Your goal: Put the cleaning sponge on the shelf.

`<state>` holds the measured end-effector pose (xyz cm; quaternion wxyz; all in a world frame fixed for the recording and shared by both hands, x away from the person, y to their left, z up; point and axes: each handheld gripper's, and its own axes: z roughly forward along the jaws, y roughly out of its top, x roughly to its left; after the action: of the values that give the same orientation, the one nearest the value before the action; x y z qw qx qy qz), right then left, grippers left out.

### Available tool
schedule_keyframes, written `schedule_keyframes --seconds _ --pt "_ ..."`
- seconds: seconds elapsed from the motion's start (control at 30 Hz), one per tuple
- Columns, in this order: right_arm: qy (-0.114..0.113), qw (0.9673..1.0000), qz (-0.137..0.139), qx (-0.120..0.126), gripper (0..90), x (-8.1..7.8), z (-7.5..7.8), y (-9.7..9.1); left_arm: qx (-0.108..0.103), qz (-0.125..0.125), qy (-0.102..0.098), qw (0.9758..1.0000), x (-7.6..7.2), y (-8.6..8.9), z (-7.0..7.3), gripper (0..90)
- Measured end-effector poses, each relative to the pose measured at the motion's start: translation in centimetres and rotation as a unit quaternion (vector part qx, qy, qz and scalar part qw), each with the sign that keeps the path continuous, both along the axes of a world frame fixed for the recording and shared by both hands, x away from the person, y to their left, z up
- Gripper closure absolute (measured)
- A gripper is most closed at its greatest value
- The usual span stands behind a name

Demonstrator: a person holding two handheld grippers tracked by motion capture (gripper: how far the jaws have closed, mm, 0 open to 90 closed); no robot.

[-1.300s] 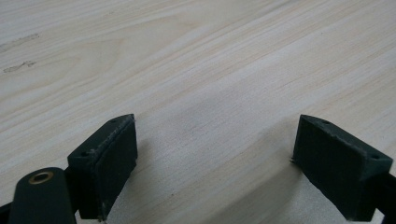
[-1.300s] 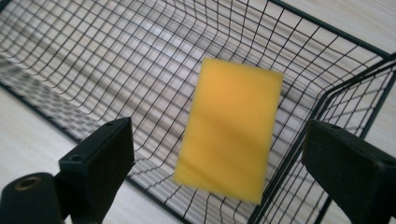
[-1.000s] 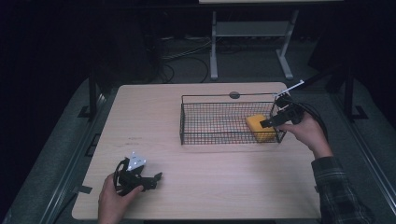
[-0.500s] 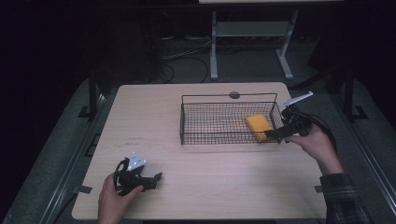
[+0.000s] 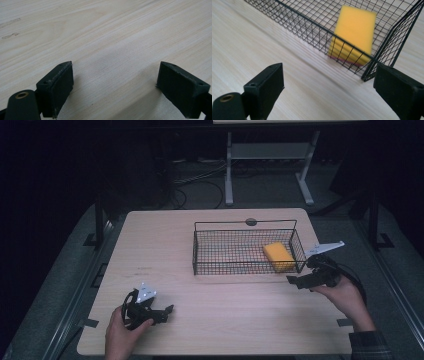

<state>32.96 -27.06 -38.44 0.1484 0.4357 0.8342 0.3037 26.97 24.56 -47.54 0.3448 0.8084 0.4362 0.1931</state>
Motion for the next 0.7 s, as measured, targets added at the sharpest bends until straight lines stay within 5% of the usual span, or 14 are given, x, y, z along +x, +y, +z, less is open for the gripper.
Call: schedule_keyframes --seconds 0.7 --pt "-0.027 0.9996 0.003 0.001 9.0 -4.3 -5.9 -1.1 0.002 -0.001 -0.001 1.0 0.0 0.0 0.0 12.8"
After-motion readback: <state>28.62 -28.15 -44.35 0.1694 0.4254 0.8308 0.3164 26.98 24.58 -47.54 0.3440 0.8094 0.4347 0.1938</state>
